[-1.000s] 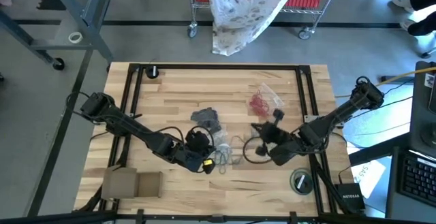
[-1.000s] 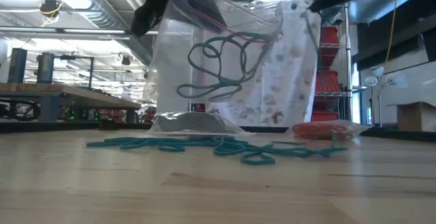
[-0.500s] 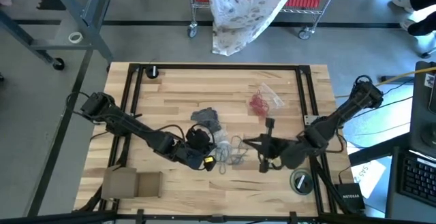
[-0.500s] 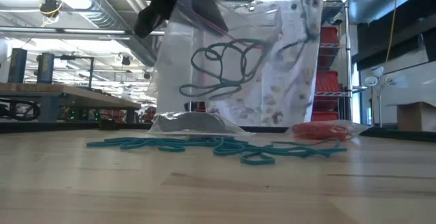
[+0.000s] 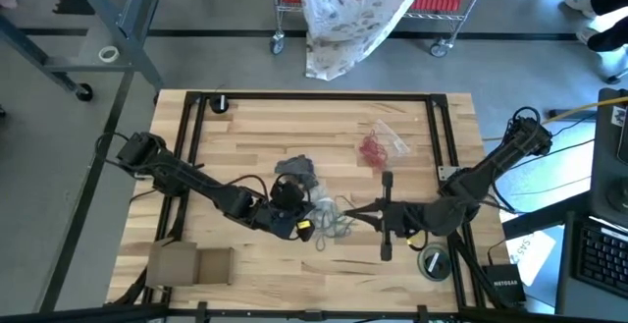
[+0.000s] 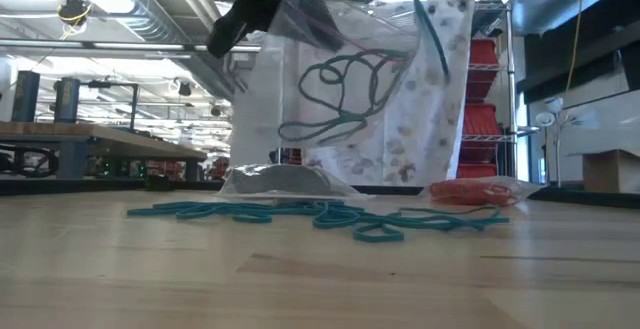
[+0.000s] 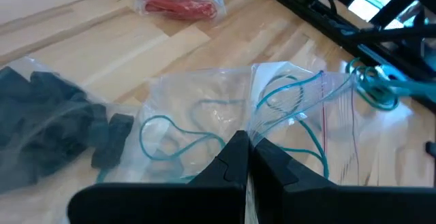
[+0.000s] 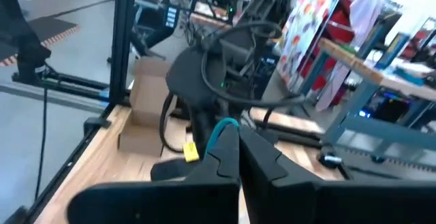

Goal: Sort rubber bands
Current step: Put the blue rubber band into the transparent zip lock bag

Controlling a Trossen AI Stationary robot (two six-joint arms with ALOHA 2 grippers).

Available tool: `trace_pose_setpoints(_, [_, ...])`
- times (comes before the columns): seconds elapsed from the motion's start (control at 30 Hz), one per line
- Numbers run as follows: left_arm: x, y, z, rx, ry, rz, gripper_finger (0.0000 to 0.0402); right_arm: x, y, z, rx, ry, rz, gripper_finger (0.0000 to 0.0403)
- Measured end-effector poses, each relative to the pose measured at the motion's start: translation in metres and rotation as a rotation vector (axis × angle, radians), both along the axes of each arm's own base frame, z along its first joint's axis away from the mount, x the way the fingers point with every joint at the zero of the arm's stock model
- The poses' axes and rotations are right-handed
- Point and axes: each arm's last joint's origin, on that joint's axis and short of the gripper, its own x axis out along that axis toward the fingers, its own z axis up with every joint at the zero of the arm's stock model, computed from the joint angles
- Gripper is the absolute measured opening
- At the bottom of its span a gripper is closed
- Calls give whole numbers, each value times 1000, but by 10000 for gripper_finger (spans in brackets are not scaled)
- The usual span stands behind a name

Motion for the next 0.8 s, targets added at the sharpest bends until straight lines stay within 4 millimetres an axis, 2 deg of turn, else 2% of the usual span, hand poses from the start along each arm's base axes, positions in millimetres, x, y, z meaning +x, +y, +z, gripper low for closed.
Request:
trace_pose_setpoints(0.47, [1, -1, 2, -8, -20, -2, 0, 3, -4, 29, -48, -115, 2, 0])
trace_pose_setpoints(0.67, [4, -2, 5, -8, -57, -20, 0, 10, -12, 29, -49, -109, 11, 0])
trace_pose_setpoints(0.8, [4, -2, 5, -32, -68, -13, 0, 20, -12, 18, -66, -61, 42, 0])
